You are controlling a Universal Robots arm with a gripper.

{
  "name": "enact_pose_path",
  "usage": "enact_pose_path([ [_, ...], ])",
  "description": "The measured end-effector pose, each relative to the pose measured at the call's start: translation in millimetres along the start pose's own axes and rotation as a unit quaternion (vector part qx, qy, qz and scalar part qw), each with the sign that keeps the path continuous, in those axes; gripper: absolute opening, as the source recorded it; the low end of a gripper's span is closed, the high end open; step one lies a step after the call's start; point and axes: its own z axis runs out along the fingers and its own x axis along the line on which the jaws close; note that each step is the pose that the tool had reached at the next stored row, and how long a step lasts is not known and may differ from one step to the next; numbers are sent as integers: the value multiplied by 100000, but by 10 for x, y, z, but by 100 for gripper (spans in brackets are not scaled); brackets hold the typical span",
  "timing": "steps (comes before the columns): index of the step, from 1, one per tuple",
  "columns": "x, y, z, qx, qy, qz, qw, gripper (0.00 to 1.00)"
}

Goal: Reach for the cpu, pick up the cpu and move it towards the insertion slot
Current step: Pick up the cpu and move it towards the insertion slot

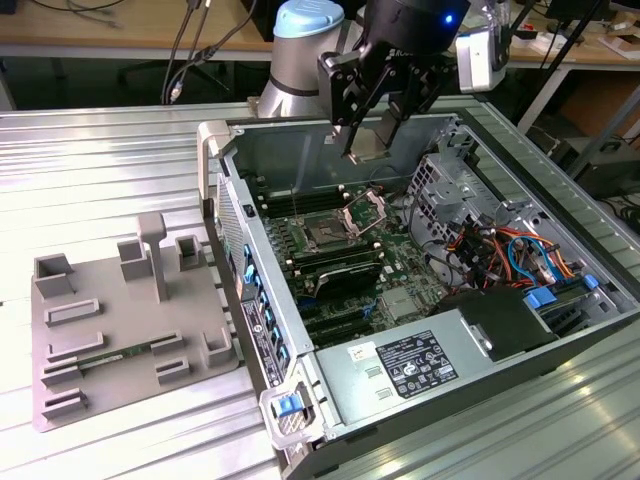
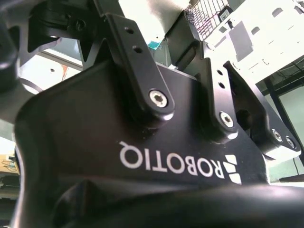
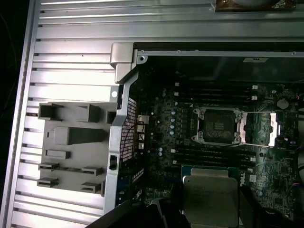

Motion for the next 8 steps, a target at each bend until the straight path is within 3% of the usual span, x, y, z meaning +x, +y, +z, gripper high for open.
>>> enact_pose_path([
  [8, -46, -5, 13, 3, 1, 1, 100000, 55],
])
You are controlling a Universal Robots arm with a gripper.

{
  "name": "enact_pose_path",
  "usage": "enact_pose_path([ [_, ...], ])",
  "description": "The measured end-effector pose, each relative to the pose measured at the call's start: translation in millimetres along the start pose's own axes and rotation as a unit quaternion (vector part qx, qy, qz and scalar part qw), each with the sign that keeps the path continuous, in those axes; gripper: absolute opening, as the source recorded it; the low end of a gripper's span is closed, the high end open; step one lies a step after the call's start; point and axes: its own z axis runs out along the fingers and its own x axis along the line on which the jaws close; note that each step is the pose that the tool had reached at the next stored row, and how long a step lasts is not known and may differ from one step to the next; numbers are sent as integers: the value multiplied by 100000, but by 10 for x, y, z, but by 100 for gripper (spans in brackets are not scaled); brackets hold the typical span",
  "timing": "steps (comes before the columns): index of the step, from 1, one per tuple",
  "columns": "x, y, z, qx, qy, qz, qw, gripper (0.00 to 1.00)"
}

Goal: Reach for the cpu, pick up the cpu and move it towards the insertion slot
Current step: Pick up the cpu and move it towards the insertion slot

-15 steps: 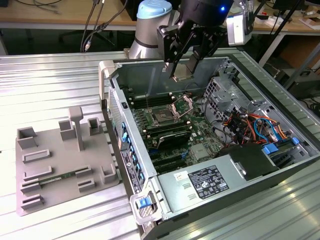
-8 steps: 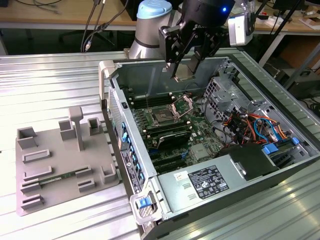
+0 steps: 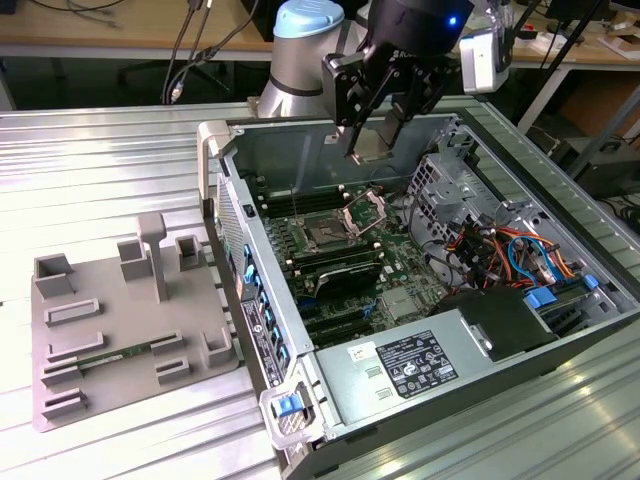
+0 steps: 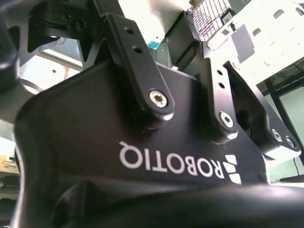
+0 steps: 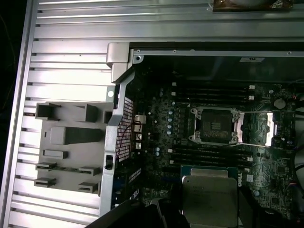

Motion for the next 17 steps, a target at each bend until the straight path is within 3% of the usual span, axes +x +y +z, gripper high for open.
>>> enact_pose_path([
  [17, -128, -13, 28, -1, -2, 0, 100000, 55],
])
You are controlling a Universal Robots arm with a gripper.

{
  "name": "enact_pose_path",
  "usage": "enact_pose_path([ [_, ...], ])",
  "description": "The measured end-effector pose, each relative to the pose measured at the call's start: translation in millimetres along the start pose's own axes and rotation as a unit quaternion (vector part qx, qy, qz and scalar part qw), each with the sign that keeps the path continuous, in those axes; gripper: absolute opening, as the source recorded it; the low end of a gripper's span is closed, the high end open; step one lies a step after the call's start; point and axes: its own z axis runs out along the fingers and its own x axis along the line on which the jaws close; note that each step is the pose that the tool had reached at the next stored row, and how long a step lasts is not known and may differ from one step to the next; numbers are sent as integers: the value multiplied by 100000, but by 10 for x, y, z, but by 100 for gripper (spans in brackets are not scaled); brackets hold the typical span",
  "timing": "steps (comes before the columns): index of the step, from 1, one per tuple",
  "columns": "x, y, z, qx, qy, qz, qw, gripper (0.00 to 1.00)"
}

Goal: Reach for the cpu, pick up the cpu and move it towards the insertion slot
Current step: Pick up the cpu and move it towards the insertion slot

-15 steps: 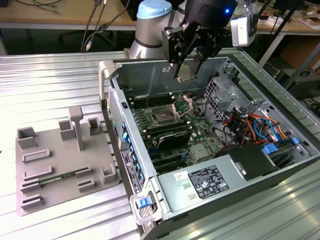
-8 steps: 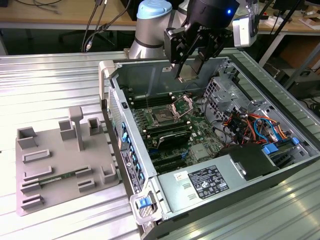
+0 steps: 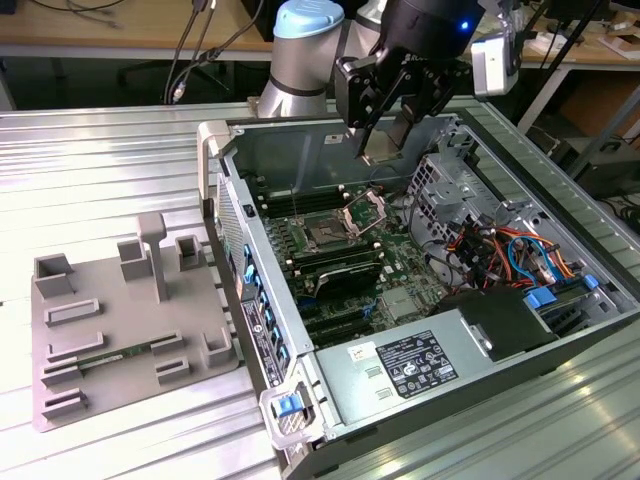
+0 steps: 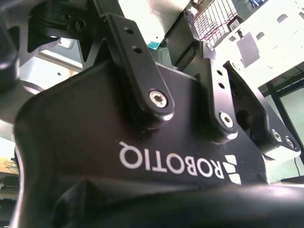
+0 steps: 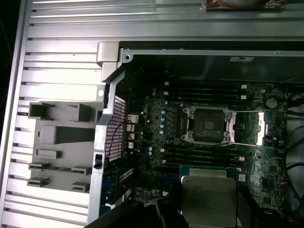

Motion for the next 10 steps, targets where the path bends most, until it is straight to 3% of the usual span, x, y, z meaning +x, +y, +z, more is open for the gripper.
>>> enact_pose_path([
  [10, -48, -5, 14, -1, 0, -2, 100000, 55],
])
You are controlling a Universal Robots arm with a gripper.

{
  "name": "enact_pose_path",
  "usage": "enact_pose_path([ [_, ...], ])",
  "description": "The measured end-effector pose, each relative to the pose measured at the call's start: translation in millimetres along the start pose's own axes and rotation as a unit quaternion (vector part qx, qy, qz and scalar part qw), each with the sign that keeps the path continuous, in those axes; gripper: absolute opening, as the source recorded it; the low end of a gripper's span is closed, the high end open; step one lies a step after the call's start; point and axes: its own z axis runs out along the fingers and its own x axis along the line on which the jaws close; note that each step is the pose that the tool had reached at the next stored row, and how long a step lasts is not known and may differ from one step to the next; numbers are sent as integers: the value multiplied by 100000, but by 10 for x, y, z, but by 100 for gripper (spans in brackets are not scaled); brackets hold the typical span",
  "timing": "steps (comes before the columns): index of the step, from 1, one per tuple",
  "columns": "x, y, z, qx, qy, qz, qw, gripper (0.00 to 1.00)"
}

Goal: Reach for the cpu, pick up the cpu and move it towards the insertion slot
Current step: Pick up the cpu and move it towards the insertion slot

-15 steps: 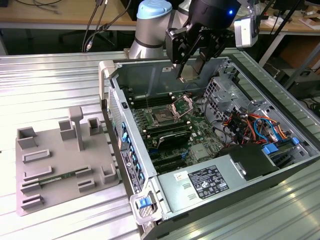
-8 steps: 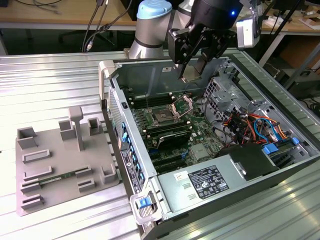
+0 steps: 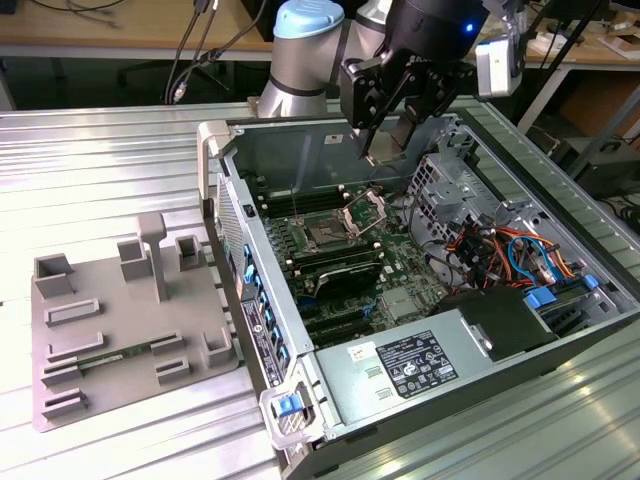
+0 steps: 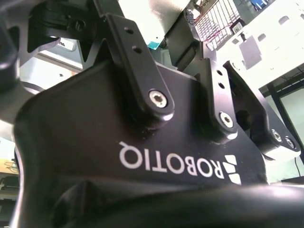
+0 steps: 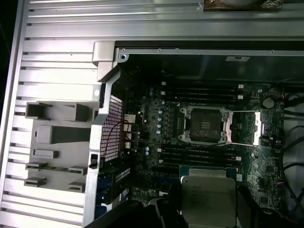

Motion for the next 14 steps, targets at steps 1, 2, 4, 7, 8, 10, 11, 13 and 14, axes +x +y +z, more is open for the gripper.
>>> enact_pose_path([
  [1, -7, -1, 2, 3, -1, -1, 100000, 55],
  [2, -14, -1, 5, 1, 1, 2, 100000, 55],
  [4, -26, -3, 8, 0, -2, 1, 100000, 55],
  [7, -40, -4, 12, -1, -3, 0, 100000, 55],
  [8, -46, -5, 14, 0, -1, 1, 100000, 55],
  [10, -56, -6, 16, 4, -2, 1, 100000, 55],
  [11, -60, -6, 17, 0, 0, -1, 100000, 55],
  [13, -70, -7, 20, 1, 1, 0, 100000, 55],
  [14, -76, -8, 22, 0, -2, -1, 100000, 55],
])
